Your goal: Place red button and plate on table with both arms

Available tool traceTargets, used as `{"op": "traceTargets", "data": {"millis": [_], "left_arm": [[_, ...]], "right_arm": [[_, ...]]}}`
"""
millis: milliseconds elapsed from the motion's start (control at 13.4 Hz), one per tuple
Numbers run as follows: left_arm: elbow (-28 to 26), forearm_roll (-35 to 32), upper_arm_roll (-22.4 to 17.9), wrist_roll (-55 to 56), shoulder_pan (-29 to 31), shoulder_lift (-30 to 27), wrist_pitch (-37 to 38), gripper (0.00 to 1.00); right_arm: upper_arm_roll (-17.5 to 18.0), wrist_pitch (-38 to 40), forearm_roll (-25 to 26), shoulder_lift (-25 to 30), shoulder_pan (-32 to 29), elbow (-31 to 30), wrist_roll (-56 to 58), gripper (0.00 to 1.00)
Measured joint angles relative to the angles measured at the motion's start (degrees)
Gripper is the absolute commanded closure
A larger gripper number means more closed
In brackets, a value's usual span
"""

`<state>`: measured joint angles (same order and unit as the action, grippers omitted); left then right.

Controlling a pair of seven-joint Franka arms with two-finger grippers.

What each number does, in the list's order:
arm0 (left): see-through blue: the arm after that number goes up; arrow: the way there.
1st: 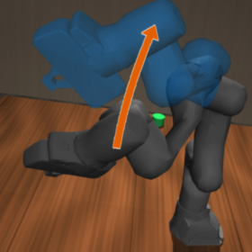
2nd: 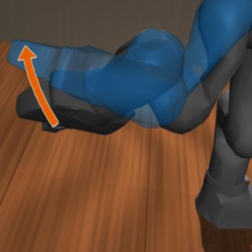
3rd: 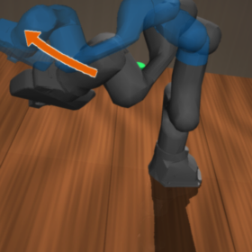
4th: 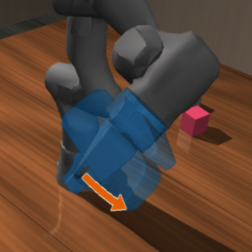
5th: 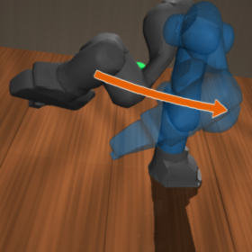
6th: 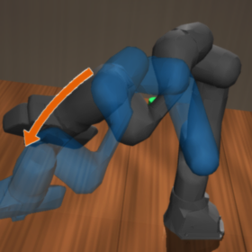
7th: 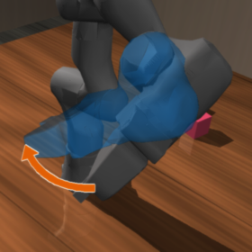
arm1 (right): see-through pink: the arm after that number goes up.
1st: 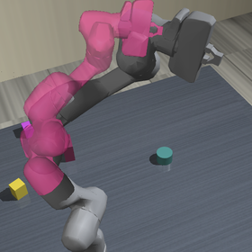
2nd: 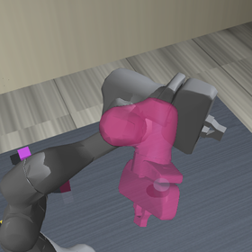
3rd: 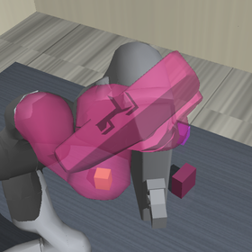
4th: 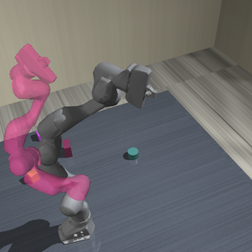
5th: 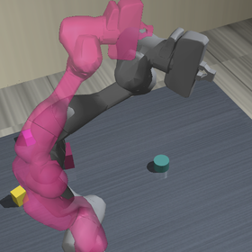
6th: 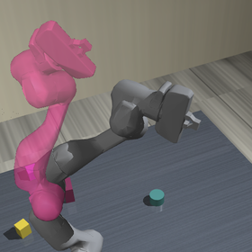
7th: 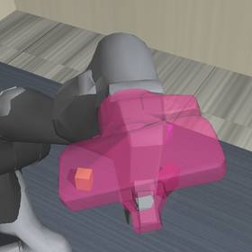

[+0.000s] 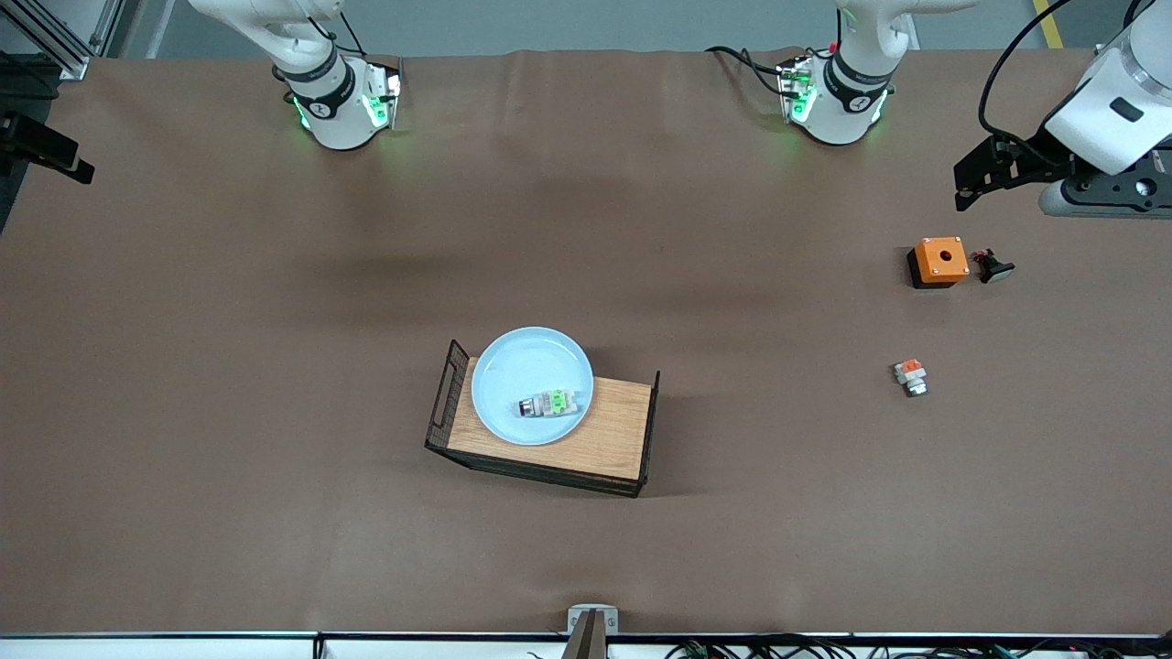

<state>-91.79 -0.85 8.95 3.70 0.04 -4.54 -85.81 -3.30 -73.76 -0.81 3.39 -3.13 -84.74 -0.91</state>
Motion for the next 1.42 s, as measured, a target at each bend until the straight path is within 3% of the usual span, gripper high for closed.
{"op": "traceTargets", "data": {"millis": [895, 1417], "left_arm": [[0.0, 2.3, 0.0, 0.5, 0.0, 0.8, -1.0, 0.0], [0.3, 9.2, 0.3, 20.2, -0.5, 2.1, -1.5, 0.0]], "right_arm": [[0.0, 0.0, 0.0, 0.0, 0.0, 0.0, 0.0, 0.0], [0.0, 0.0, 0.0, 0.0, 0.0, 0.0, 0.0, 0.0]]}}
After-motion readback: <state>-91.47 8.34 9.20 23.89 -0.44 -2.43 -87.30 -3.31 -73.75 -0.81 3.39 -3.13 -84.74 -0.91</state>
